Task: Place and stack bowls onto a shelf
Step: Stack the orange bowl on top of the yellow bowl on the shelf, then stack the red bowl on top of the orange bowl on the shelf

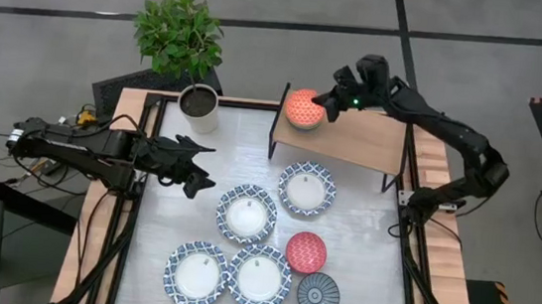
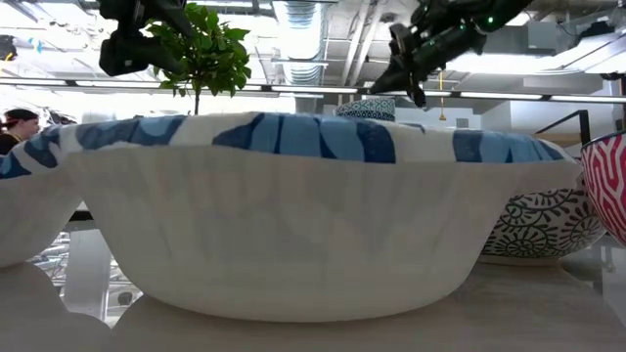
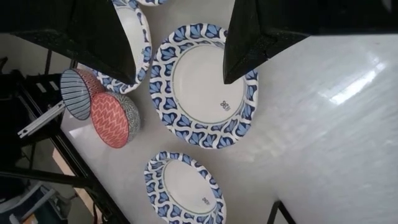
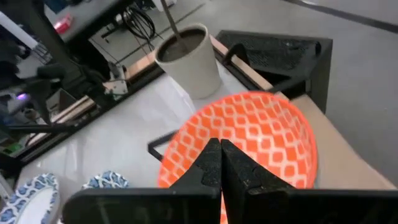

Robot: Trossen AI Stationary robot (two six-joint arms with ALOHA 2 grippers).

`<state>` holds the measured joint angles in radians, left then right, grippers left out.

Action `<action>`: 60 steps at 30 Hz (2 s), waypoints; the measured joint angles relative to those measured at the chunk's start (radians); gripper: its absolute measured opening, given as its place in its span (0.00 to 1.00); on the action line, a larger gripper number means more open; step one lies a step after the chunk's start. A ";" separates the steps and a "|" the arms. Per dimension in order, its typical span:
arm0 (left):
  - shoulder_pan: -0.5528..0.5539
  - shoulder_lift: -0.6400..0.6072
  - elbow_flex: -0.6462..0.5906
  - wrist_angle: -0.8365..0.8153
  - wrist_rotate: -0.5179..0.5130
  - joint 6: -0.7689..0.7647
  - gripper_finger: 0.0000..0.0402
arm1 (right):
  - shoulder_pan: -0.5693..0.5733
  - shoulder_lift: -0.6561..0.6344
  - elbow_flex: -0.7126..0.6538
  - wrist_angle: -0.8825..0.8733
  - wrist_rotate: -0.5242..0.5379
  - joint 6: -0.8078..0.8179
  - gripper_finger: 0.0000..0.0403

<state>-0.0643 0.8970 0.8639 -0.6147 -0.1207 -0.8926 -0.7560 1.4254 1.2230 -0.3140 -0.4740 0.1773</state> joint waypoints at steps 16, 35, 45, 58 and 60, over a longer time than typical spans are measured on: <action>0.001 0.000 0.000 0.000 0.000 -0.010 0.57 | -0.002 -0.040 -0.004 0.076 0.037 0.015 0.07; 0.001 0.000 0.000 -0.001 0.001 -0.025 0.57 | -0.050 0.062 0.002 0.063 -0.002 -0.001 0.05; 0.000 0.000 0.000 -0.001 0.003 -0.014 0.57 | 0.084 -0.166 0.003 -0.303 -0.092 0.135 0.12; 0.000 0.000 0.000 -0.001 0.018 -0.002 0.57 | 0.821 -0.224 -0.017 -0.833 0.501 0.696 0.31; 0.000 0.000 0.000 -0.001 0.019 0.008 0.57 | 0.899 -0.195 -0.031 -0.811 0.550 0.804 0.39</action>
<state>-0.0639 0.8970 0.8640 -0.6155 -0.1022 -0.8848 0.1429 1.2309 1.1919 -1.1254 0.0764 0.9814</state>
